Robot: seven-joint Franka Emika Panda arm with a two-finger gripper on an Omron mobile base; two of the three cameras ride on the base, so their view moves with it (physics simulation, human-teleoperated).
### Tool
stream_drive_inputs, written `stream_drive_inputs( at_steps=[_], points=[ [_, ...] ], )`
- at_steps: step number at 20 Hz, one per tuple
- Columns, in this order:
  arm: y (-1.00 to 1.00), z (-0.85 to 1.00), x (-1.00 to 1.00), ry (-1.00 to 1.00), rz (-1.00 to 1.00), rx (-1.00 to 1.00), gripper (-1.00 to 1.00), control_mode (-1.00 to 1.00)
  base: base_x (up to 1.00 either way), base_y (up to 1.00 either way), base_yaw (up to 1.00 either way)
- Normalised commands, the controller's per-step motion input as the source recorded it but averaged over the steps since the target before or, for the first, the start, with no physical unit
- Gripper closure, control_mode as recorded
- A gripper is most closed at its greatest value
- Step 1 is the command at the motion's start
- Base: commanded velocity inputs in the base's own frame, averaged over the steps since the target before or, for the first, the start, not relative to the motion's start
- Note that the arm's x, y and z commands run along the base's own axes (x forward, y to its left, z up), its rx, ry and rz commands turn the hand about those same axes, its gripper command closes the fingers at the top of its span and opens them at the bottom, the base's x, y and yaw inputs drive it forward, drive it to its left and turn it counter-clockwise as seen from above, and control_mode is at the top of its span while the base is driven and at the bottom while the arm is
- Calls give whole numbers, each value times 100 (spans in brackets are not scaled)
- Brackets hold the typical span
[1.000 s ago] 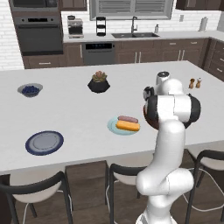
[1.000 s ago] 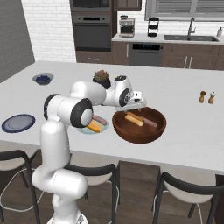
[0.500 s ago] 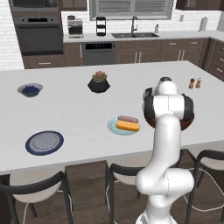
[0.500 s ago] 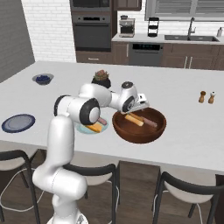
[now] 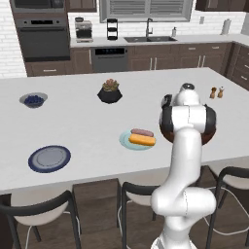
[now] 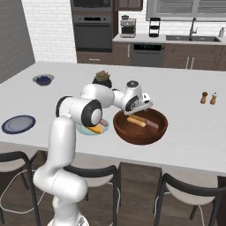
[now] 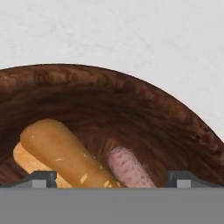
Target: Place one bun and one sausage from the bowl on each plate.
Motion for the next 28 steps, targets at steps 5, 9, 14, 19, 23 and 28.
stream_drive_inputs(
  at_steps=[5, 9, 14, 19, 23, 28],
  points=[
    [31, -14, -22, -1, 5, -8, -100, -100, 0, 0, 0],
    [17, -17, -4, 1, 7, -7, -100, -100, 0, 0, 0],
    [0, -13, 26, 8, 1, -1, -100, -100, 0, 0, 0],
    [-6, 1, 32, 12, 0, 1, -100, -100, 0, 0, 0],
    [-11, 0, 26, 18, 2, 1, -100, -100, 0, 0, 0],
    [-8, -10, -17, 11, 3, 7, -100, -100, 0, 0, 0]
  ],
)
